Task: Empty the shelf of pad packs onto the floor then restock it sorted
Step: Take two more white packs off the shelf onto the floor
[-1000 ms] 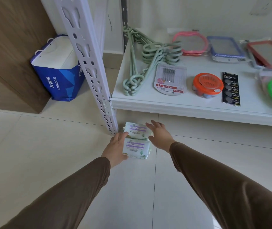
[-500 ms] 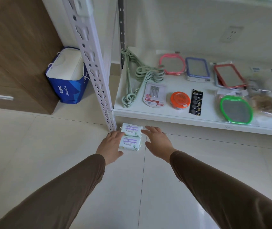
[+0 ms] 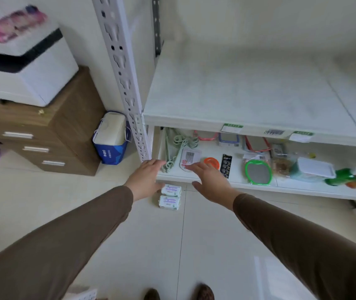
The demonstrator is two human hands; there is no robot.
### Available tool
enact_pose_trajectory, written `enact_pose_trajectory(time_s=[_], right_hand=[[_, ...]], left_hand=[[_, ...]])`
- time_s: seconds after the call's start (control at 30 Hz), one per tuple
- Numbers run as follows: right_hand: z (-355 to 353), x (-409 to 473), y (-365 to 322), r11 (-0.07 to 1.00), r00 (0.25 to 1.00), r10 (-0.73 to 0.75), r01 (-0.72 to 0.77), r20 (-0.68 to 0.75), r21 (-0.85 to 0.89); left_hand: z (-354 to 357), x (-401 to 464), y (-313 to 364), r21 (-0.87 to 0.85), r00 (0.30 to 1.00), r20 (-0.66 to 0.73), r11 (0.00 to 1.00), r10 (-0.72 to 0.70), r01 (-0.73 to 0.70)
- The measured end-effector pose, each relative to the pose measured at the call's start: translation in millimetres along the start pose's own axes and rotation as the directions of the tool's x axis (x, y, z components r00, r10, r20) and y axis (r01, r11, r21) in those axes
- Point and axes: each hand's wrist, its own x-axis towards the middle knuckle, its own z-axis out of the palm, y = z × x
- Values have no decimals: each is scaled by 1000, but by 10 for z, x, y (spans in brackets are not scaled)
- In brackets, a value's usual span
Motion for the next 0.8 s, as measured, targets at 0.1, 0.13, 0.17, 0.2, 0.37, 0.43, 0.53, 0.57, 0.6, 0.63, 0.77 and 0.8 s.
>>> enact_pose_trajectory(time_s=[0.1,0.13,0.17,0.2,0.37,0.43,0.53,0.57,0.6,0.63,0.77,0.8], right_hand=[[-769,-221,-222,1000,998,-19,18,-57,-19],[-1019,-289,-293,999,997,-26,24,-75,-26],[-1262,-354,-364,999,995,-38,36,-95,-30],[-1488,-419,-432,998,992,-55,51,-113,-33],[-2472,-731,-728,991,968,-117,100,-224,-87],[-2779,-854,-817,990,954,-131,109,-270,-94],[-3188,-1028,-924,987,926,-149,117,-347,-110],[-3321,-1075,-958,987,916,-151,116,-372,-115],[-3451,-1118,-991,986,904,-154,116,-400,-119],[-3582,-1159,-1032,987,891,-154,115,-427,-115],[-4097,-1344,-1168,988,832,-153,111,-533,-111],[-4220,-1393,-1196,987,815,-153,103,-558,-121]], left_hand=[[-746,-142,406,36,998,-12,998,60,-60],[-983,-181,536,53,996,-23,995,83,-82],[-1210,-221,658,70,994,-33,992,108,-106],[-1420,-265,775,82,991,-41,988,131,-128],[-2347,-456,1346,152,956,-99,953,278,-262],[-2641,-513,1554,173,940,-120,939,320,-298],[-3028,-608,1858,203,911,-156,915,381,-348],[-3151,-647,1960,213,900,-167,905,404,-367],[-3273,-688,2057,220,888,-175,896,426,-386],[-3395,-730,2153,224,875,-181,885,449,-407],[-3853,-863,2508,267,805,-233,832,546,-487],[-3959,-885,2582,277,787,-250,820,564,-500]])
